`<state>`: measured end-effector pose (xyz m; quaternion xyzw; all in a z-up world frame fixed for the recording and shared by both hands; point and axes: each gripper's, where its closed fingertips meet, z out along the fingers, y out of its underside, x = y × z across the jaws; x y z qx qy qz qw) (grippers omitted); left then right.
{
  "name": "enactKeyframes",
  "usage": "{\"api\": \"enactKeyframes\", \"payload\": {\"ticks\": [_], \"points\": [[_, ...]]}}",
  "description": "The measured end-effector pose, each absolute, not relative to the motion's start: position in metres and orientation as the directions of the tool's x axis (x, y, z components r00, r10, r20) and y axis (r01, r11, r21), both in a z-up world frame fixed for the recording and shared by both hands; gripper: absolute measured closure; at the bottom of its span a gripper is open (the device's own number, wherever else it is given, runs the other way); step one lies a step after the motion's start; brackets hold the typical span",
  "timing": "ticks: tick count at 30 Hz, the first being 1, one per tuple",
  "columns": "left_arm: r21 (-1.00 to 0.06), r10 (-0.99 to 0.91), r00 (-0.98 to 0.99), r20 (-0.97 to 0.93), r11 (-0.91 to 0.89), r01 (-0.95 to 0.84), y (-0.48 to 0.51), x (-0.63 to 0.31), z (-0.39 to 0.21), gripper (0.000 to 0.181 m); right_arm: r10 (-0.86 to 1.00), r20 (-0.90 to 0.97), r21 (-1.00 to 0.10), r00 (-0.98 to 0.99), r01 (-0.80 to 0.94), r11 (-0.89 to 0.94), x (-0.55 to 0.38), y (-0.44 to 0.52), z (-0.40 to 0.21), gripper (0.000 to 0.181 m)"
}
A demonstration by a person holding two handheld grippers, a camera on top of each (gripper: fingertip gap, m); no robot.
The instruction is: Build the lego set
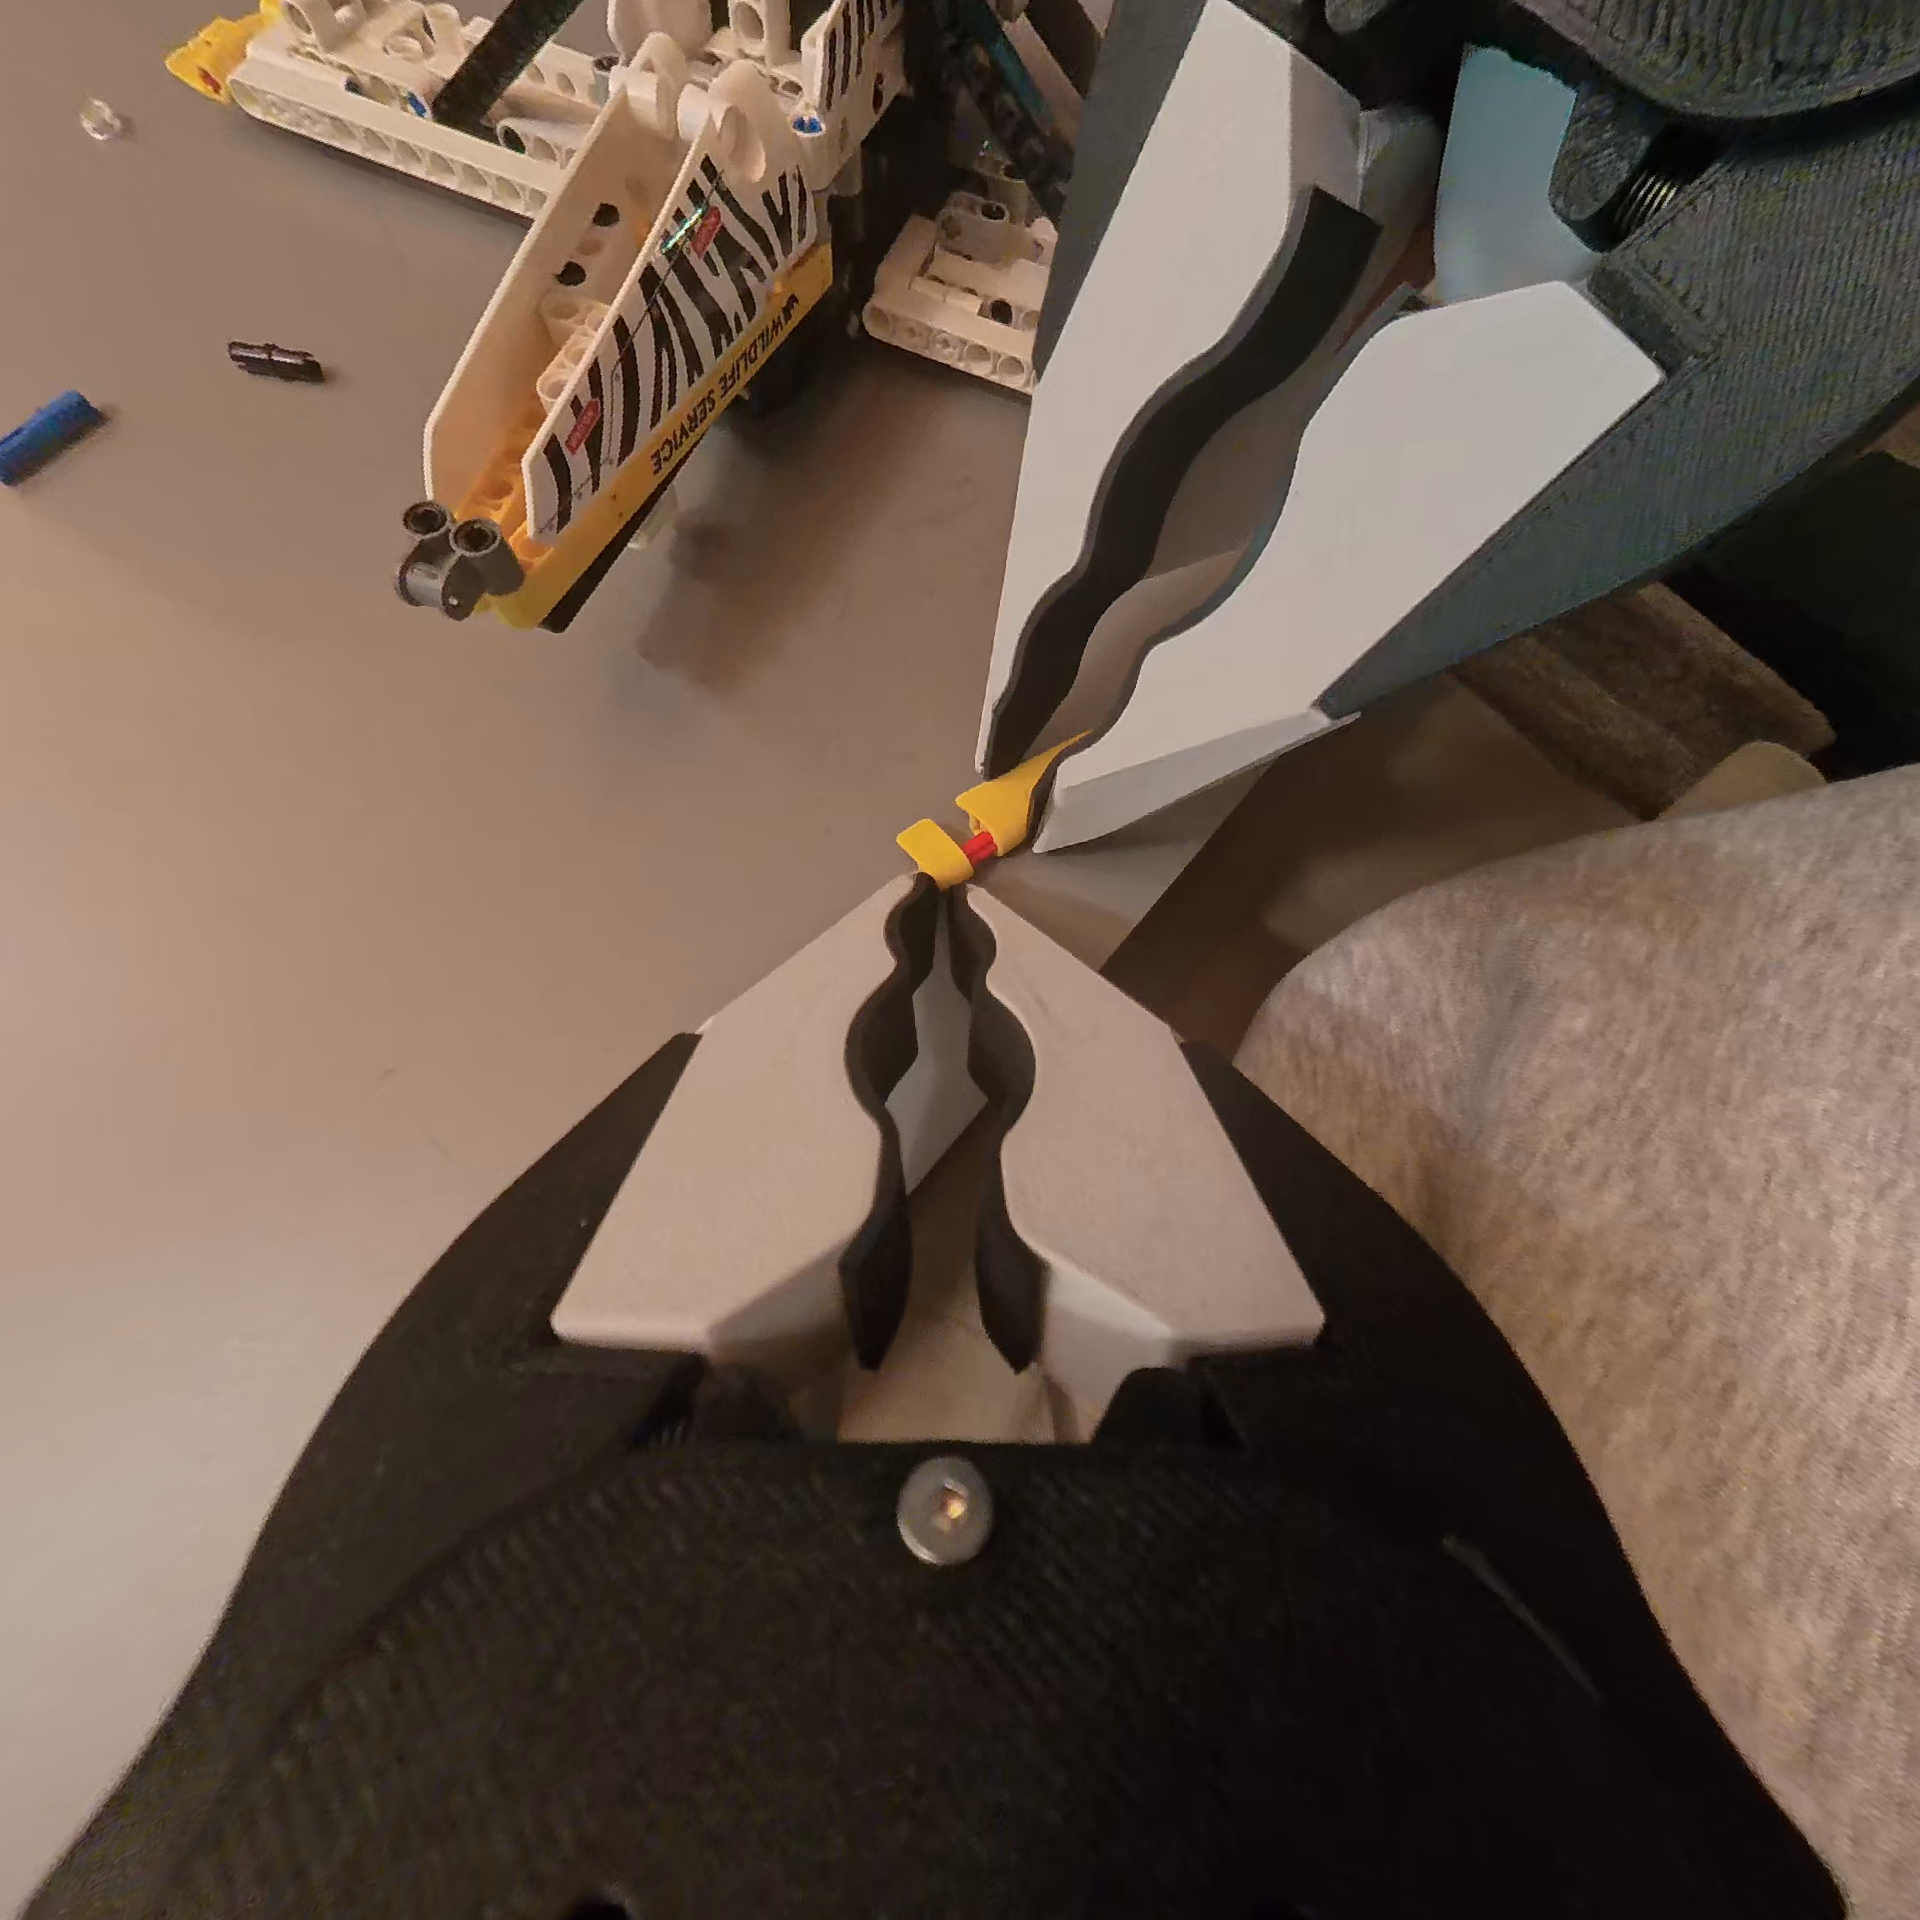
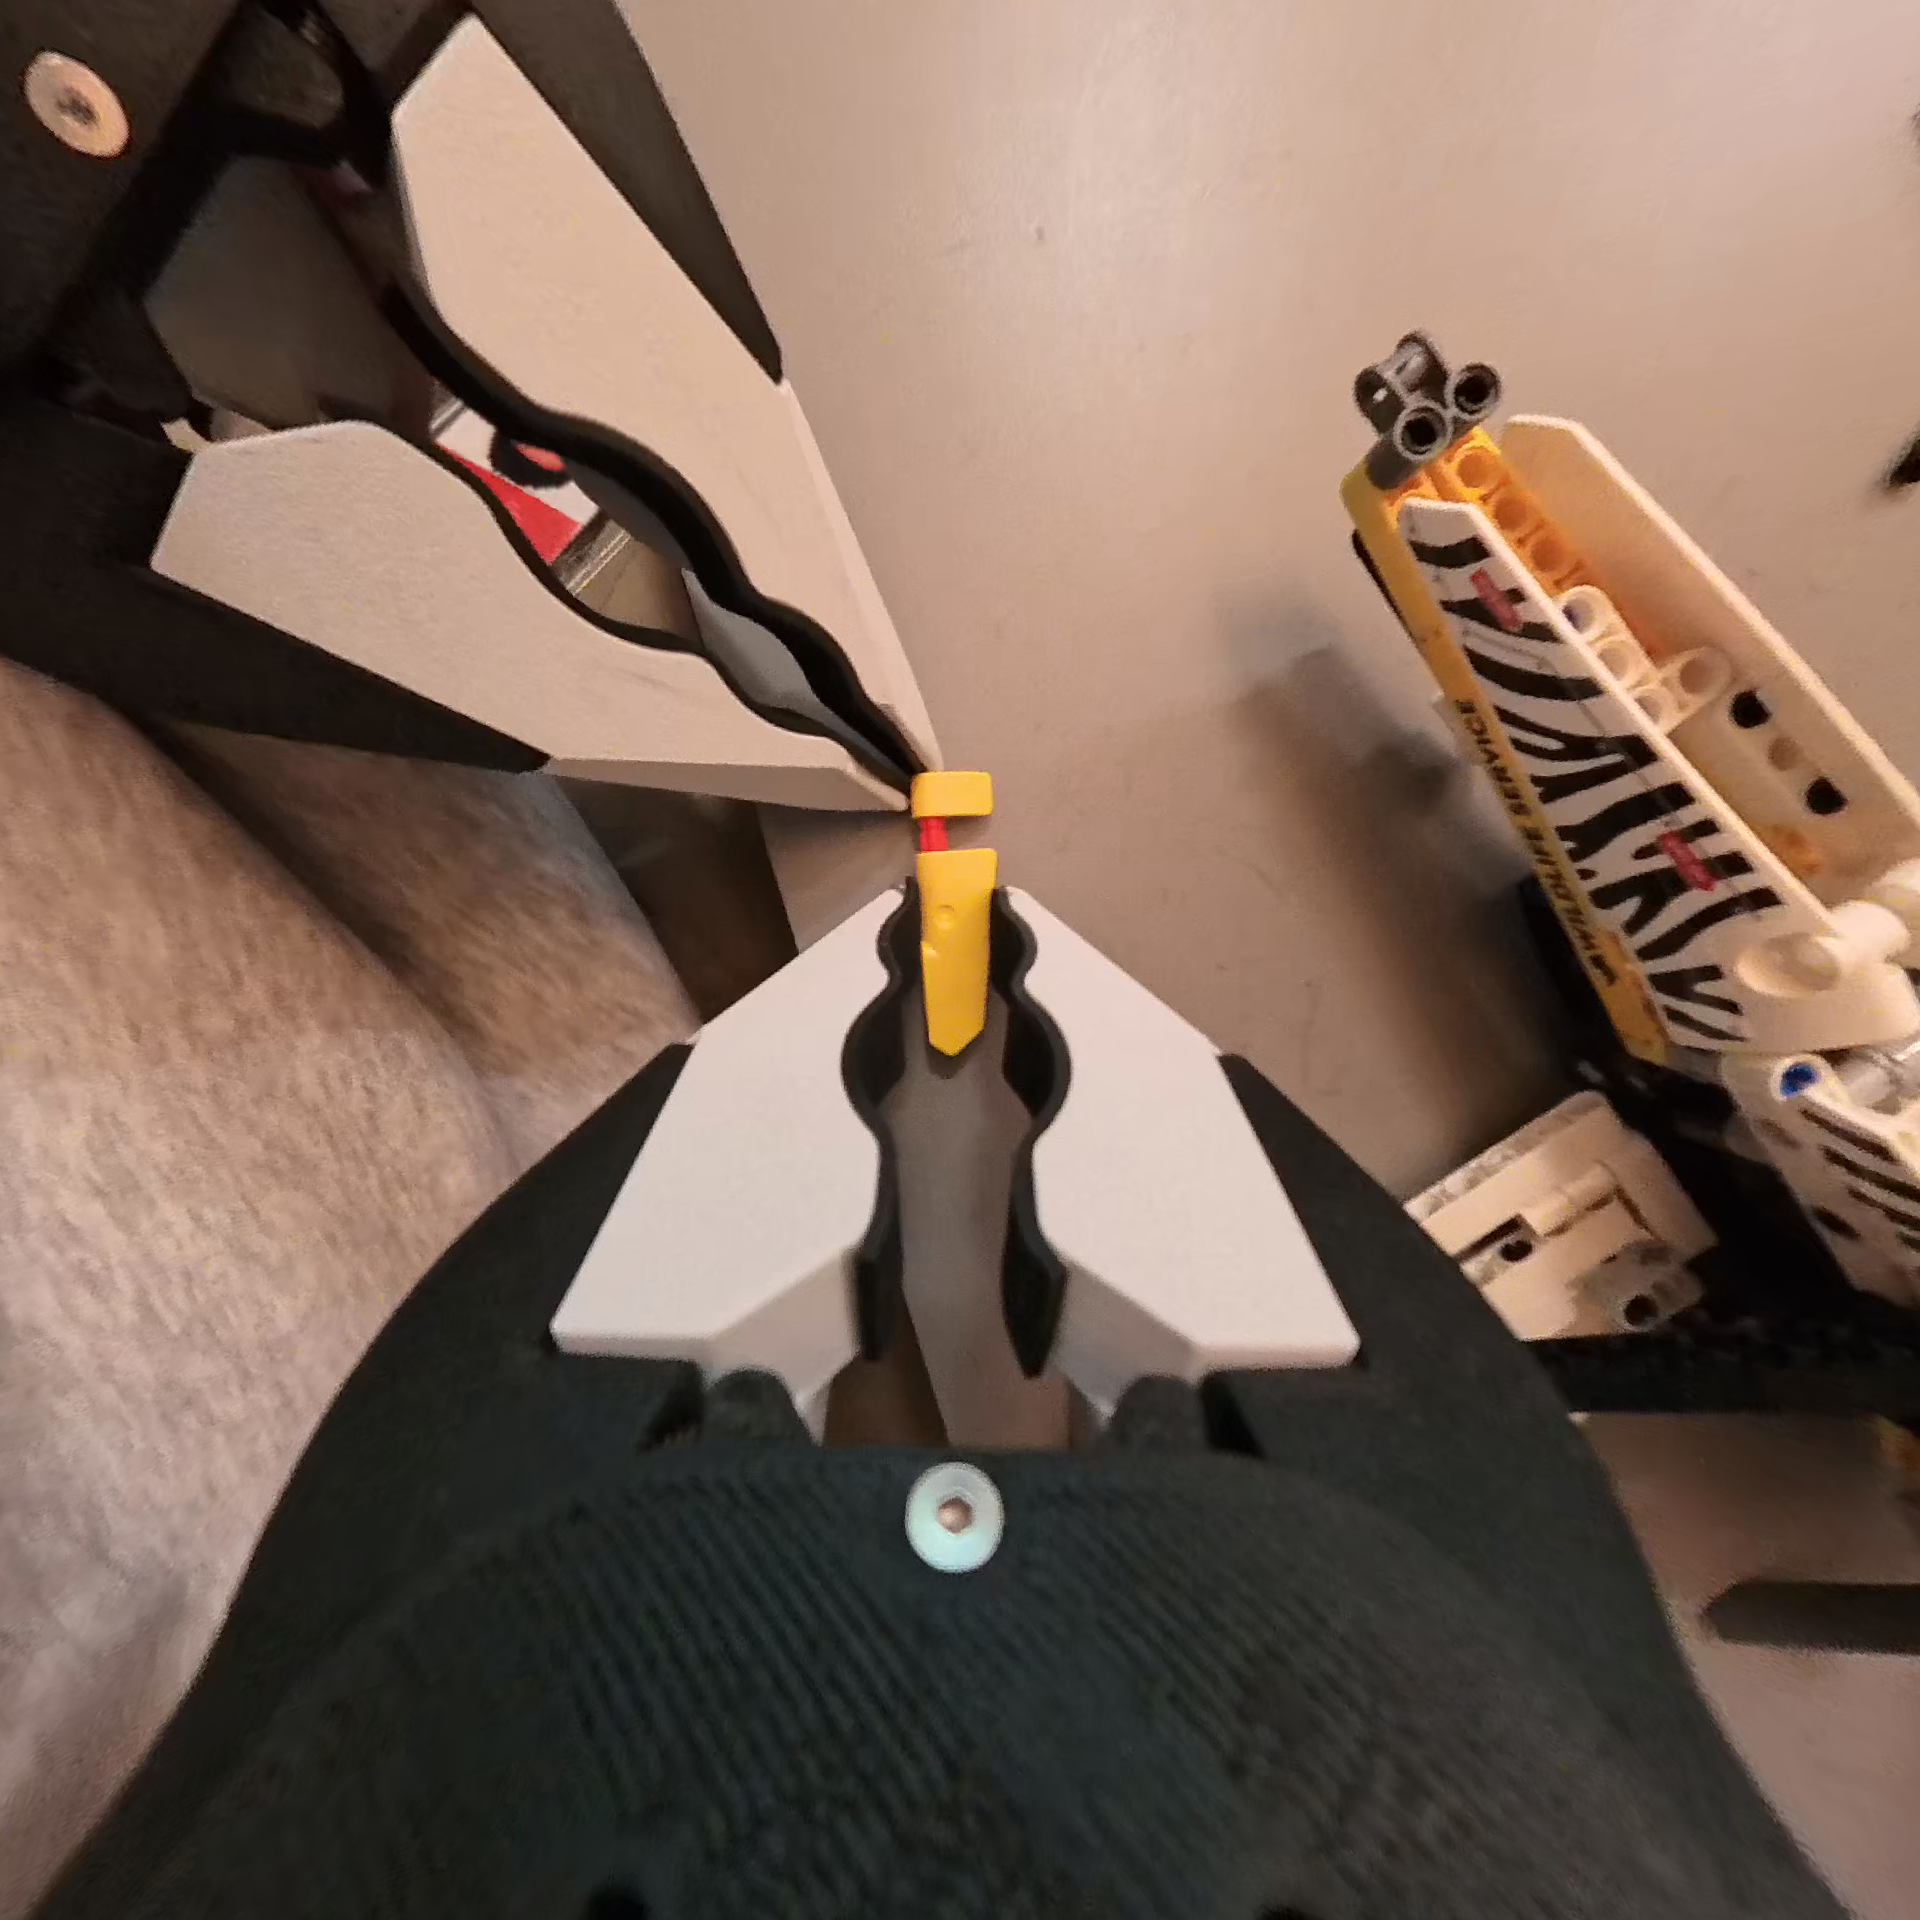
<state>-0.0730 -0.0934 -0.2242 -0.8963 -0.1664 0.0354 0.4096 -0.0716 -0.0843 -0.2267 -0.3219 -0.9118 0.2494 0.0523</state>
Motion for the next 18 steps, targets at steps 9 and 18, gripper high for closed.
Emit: {"api": "enactKeyframes", "payload": {"ticks": [9,18], "points": [[-0.75,0.3,0.95,0.087,-0.607,0.261,-0.0932,-0.0726,-0.2246,0.181,0.627,-0.131,-0.544,-0.768,0.584,0.602,-0.0725,-0.0845,-0.2259,0.171],[-0.741,0.293,0.956,0.007,-0.641,0.202,-0.0925,-0.0749,-0.2242,0.181,0.607,-0.09,-0.555,-0.789,0.546,0.628,-0.0742,-0.0853,-0.226,0.171]]}}
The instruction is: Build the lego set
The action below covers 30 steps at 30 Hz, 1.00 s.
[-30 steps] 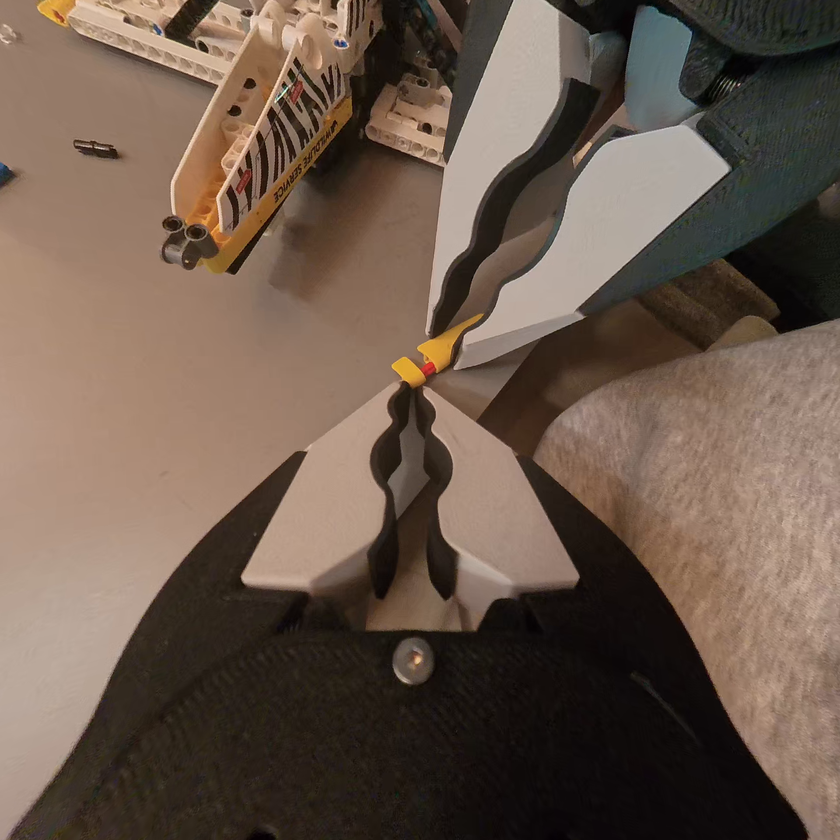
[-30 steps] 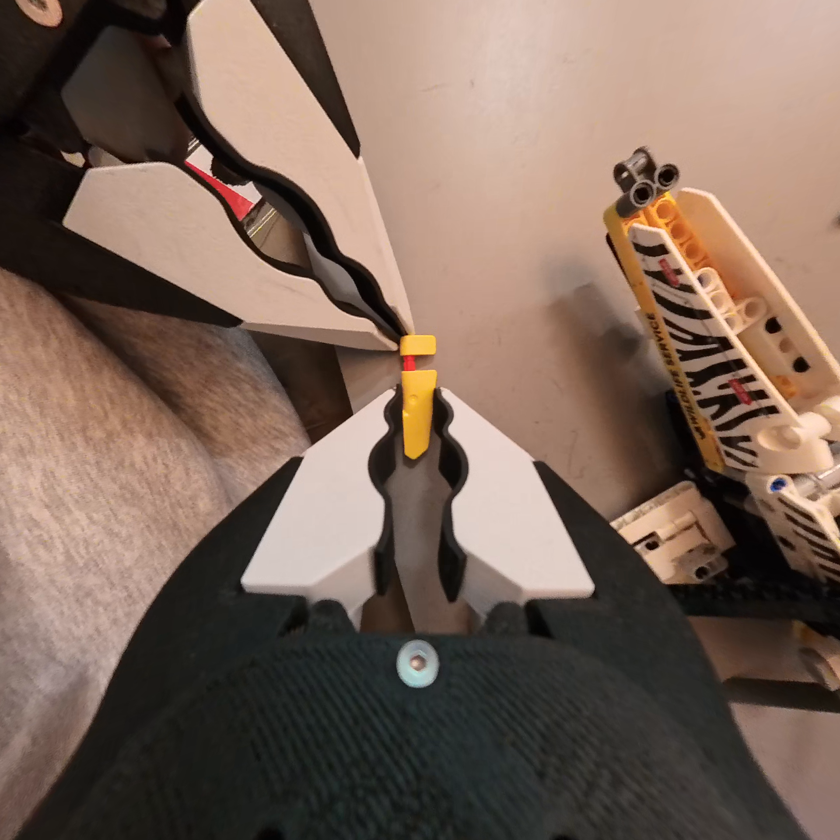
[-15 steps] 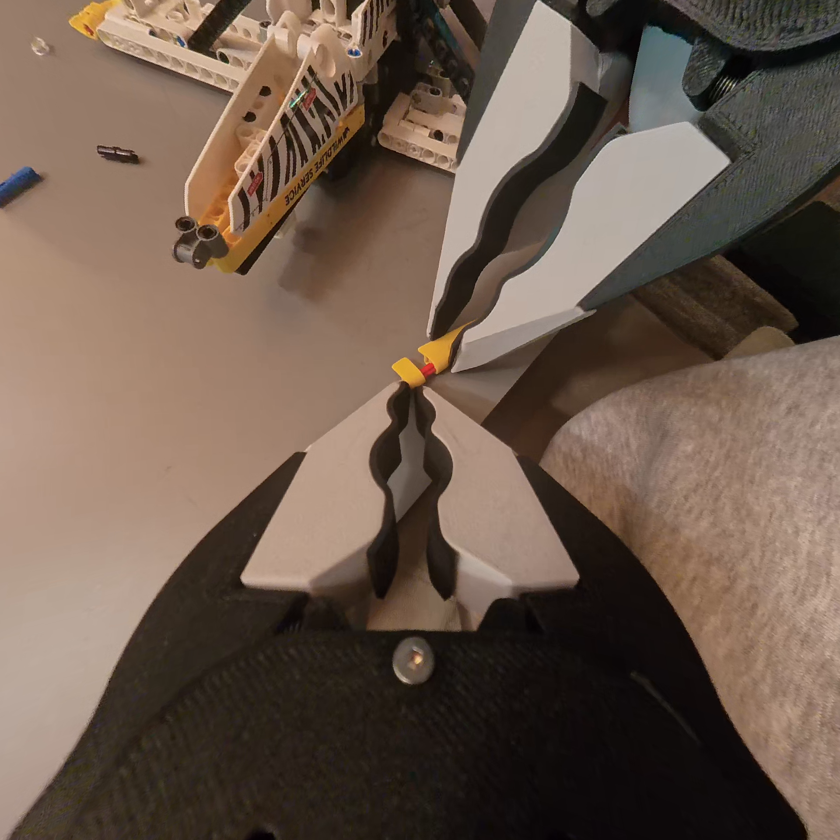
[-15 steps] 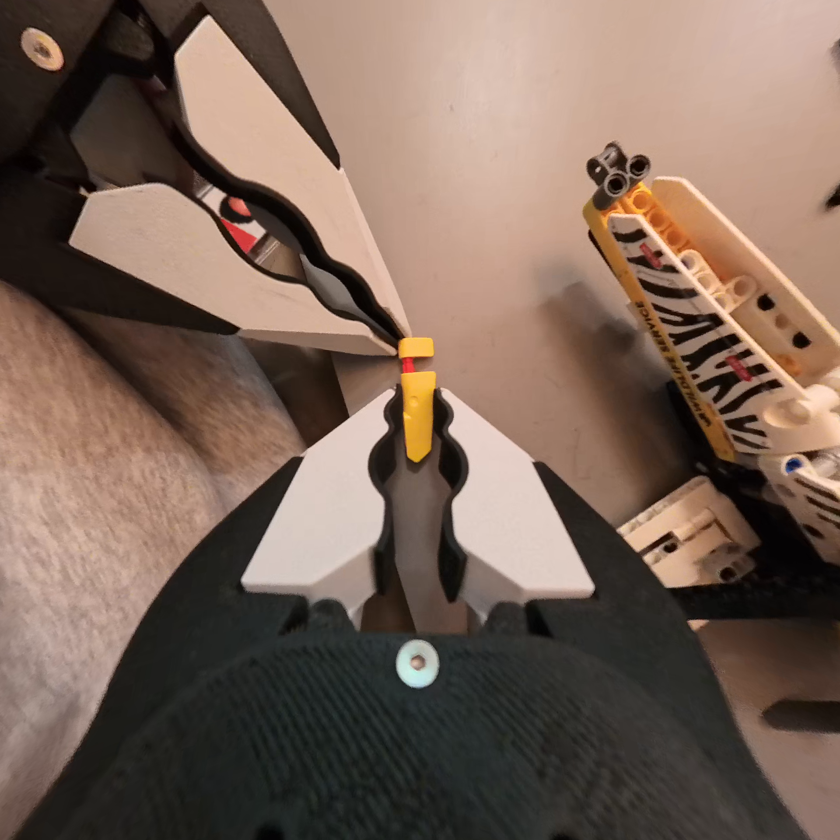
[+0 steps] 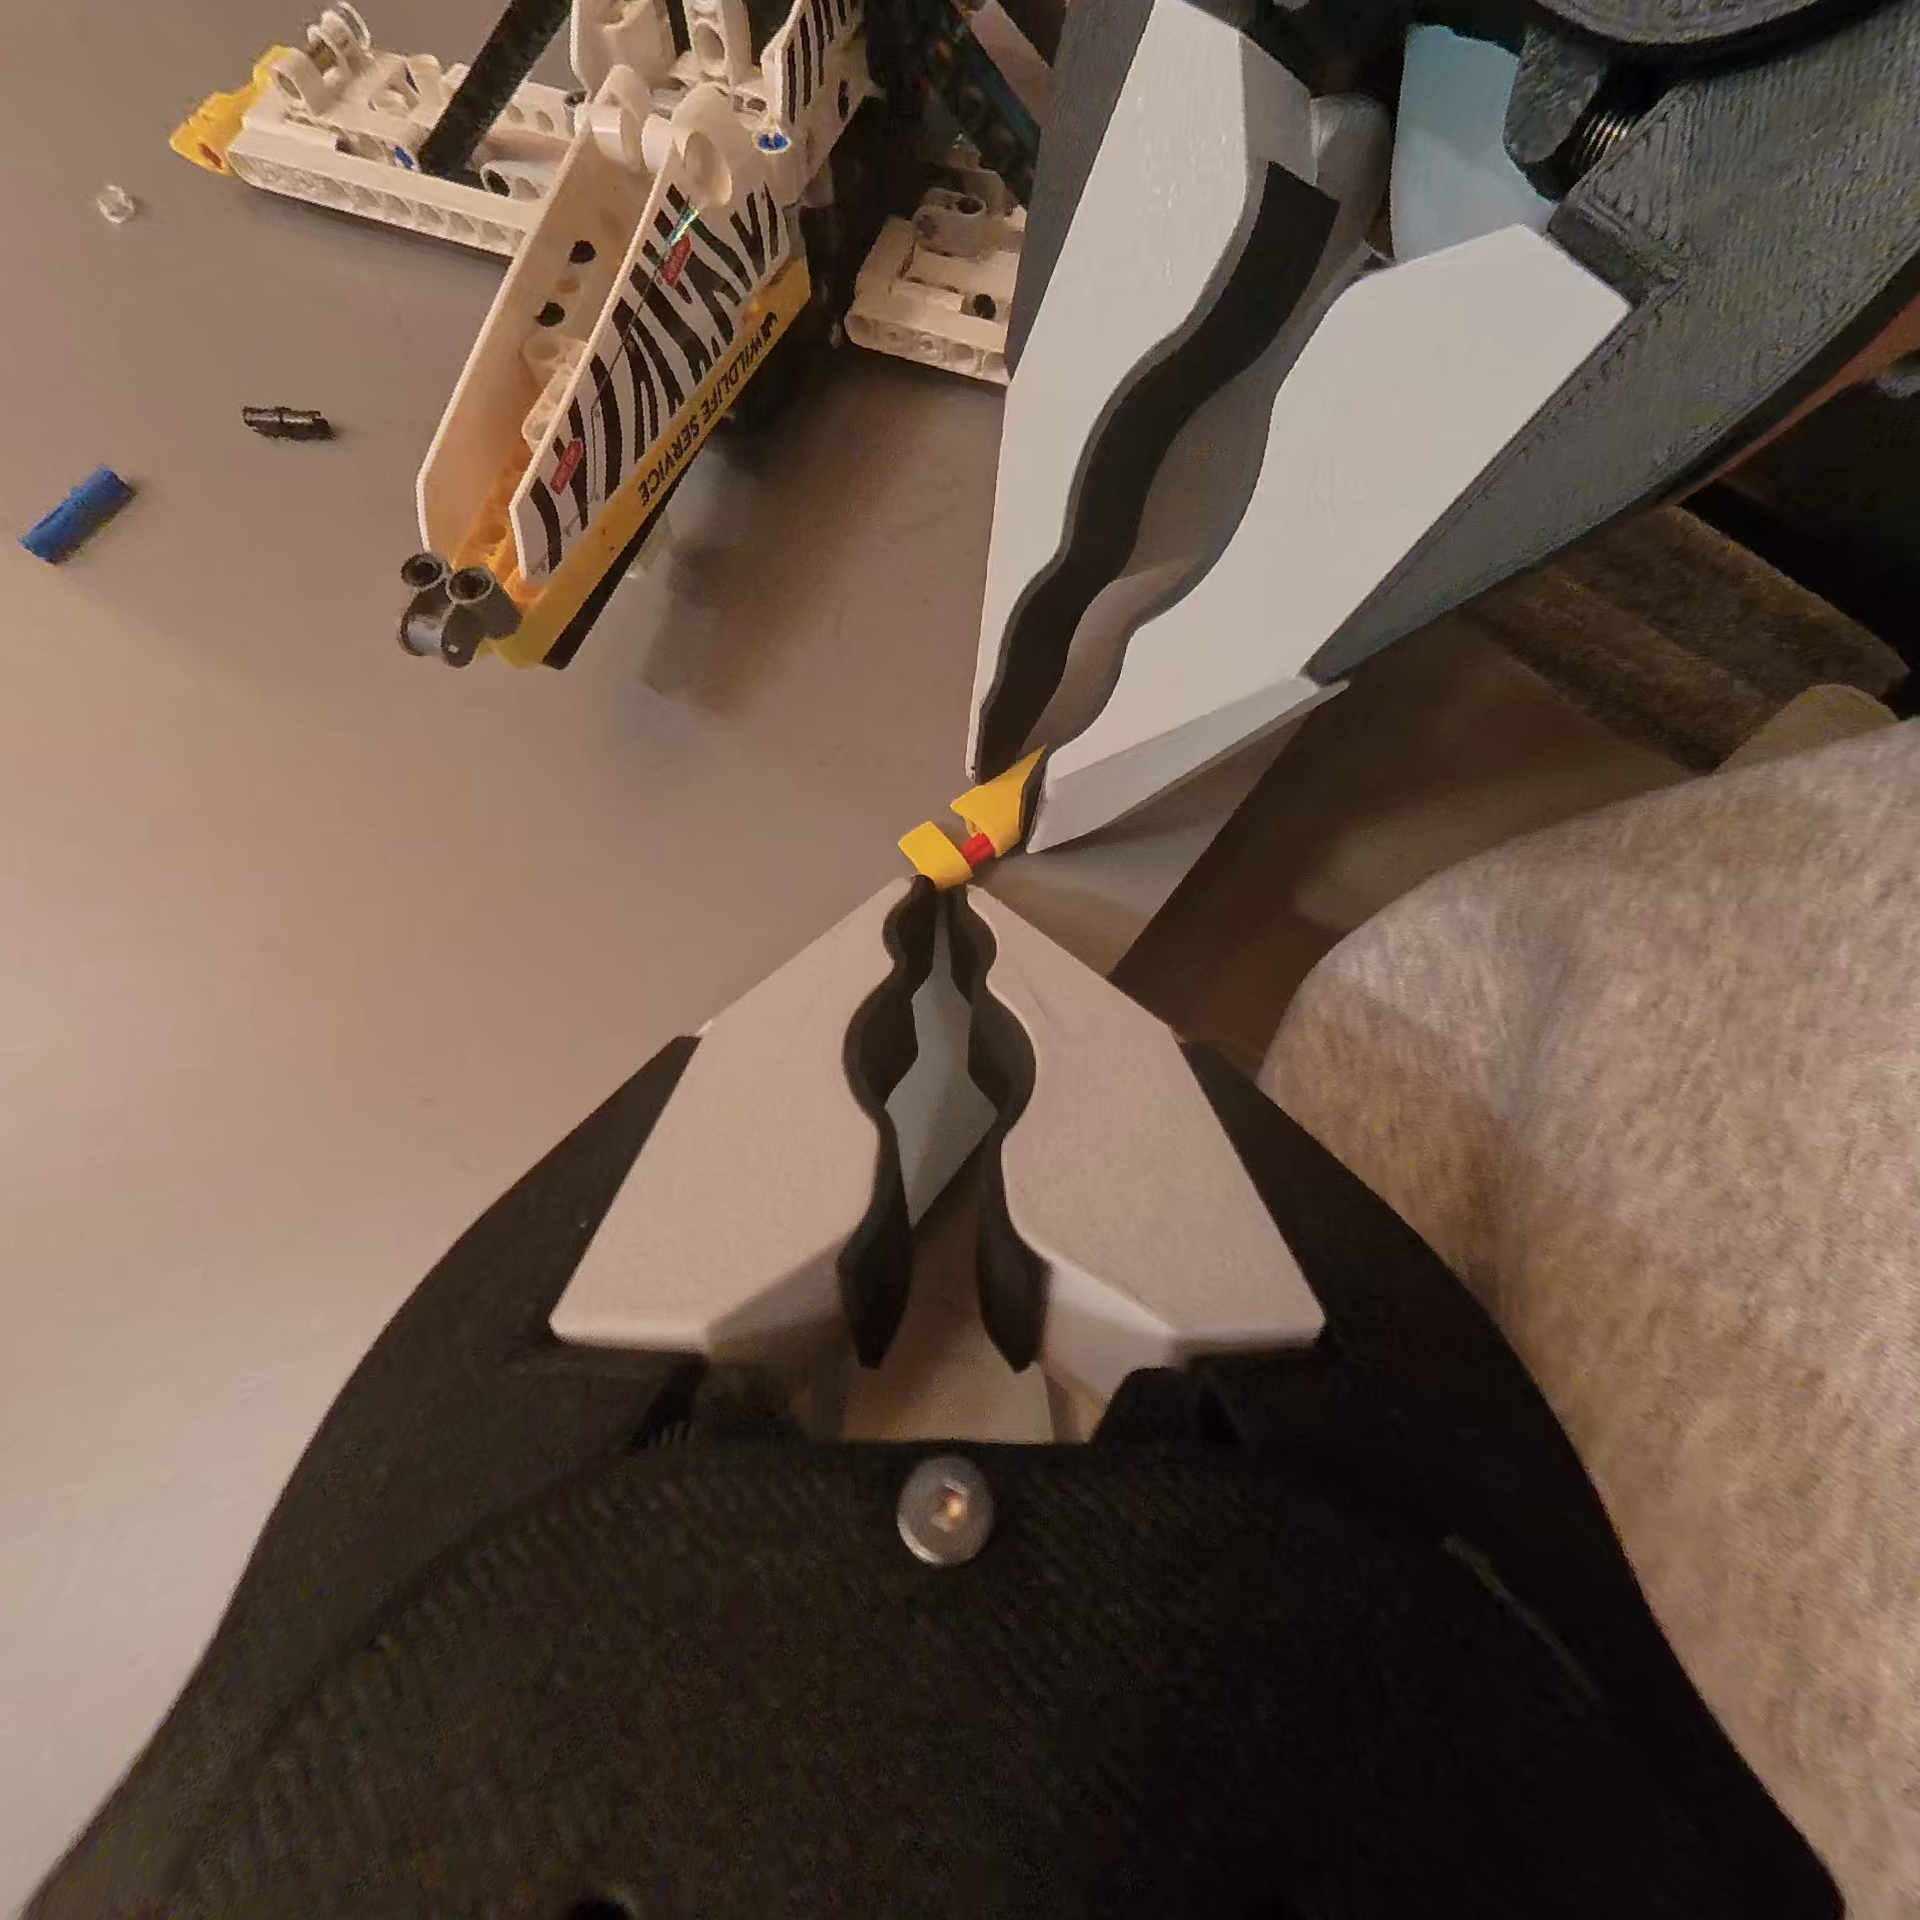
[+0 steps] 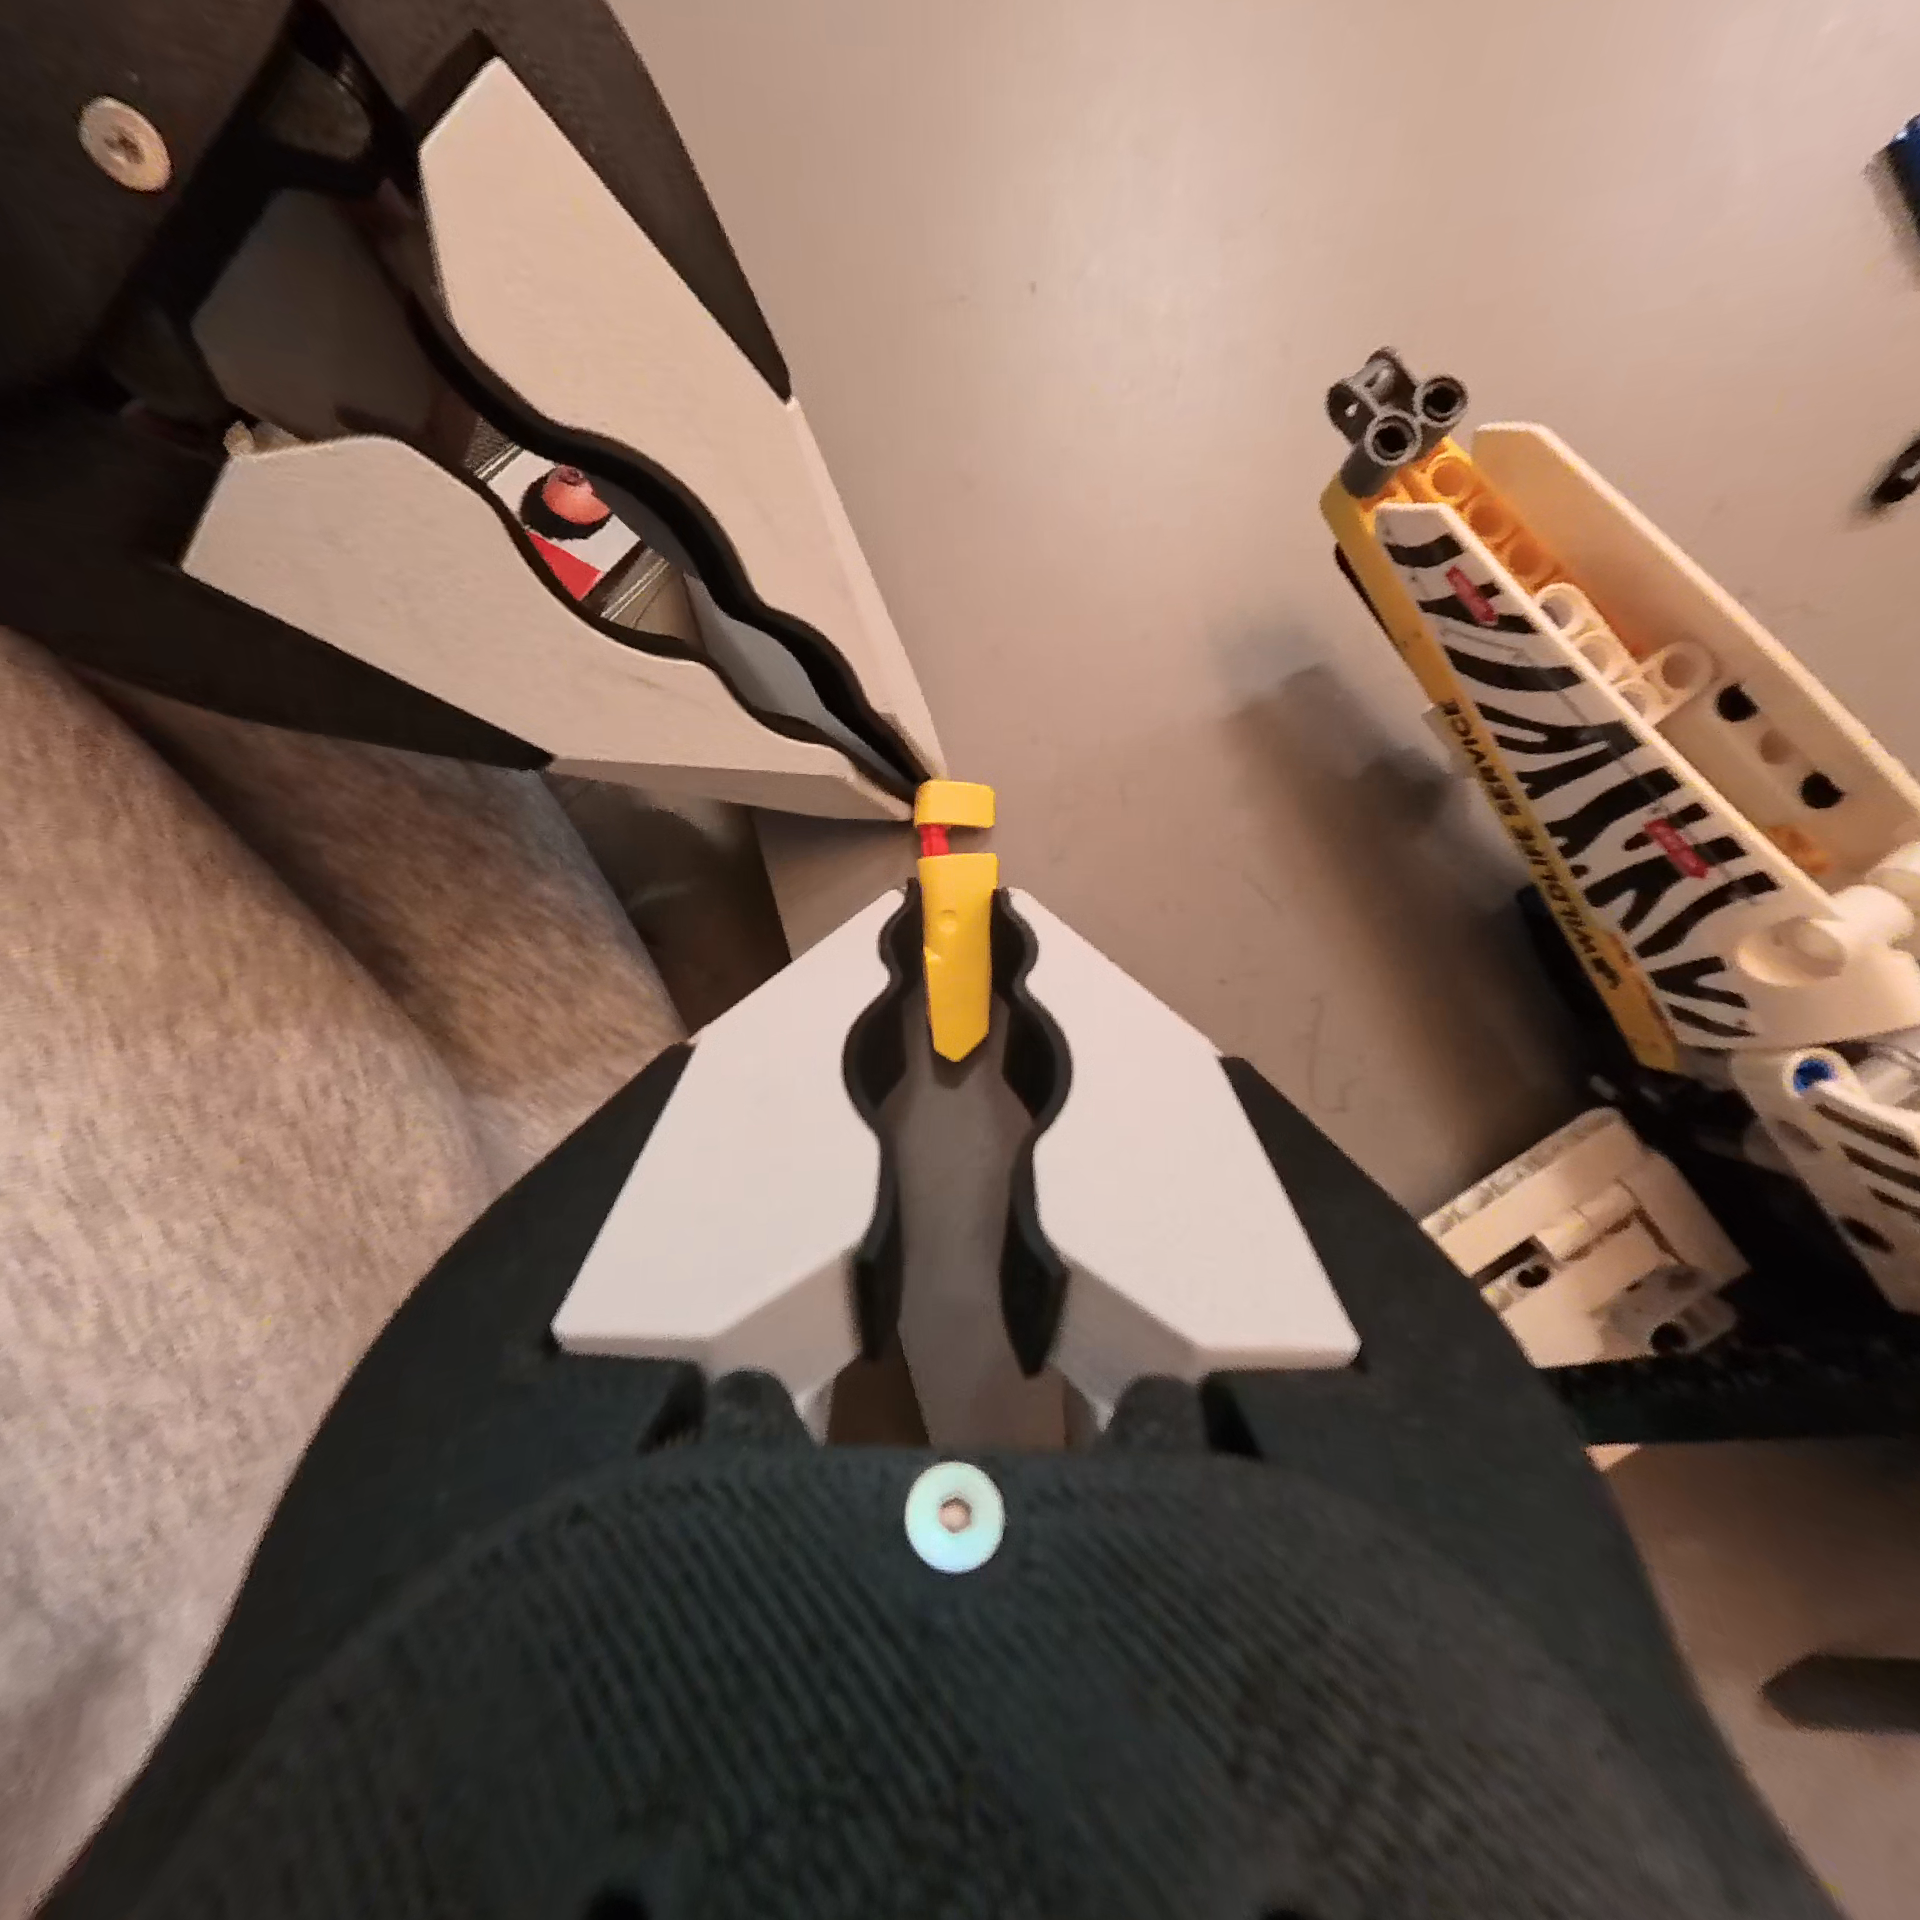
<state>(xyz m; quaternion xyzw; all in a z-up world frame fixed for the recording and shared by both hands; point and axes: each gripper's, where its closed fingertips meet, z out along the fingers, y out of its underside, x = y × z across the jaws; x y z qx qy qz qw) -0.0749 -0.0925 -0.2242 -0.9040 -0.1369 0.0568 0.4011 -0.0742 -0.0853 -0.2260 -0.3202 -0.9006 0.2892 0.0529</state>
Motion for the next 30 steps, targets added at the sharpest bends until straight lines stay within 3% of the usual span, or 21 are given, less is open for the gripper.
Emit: {"api": "enactKeyframes", "payload": {"ticks": [13,22,30], "points": [[-0.751,0.379,0.924,0.054,-0.594,0.287,-0.0928,-0.0778,-0.2246,0.181,0.669,-0.08,-0.585,-0.739,0.578,0.569,-0.077,-0.0858,-0.2256,0.171],[-0.703,0.354,0.922,-0.16,-0.696,0.145,-0.0931,-0.0803,-0.2239,0.181,0.65,-0.008,-0.517,-0.76,0.559,0.648,-0.0771,-0.0857,-0.2265,0.171],[-0.745,0.335,0.942,0.019,-0.623,0.237,-0.0935,-0.0791,-0.224,0.181,0.617,-0.028,-0.553,-0.787,0.526,0.646,-0.0781,-0.0863,-0.2261,0.171]]}}
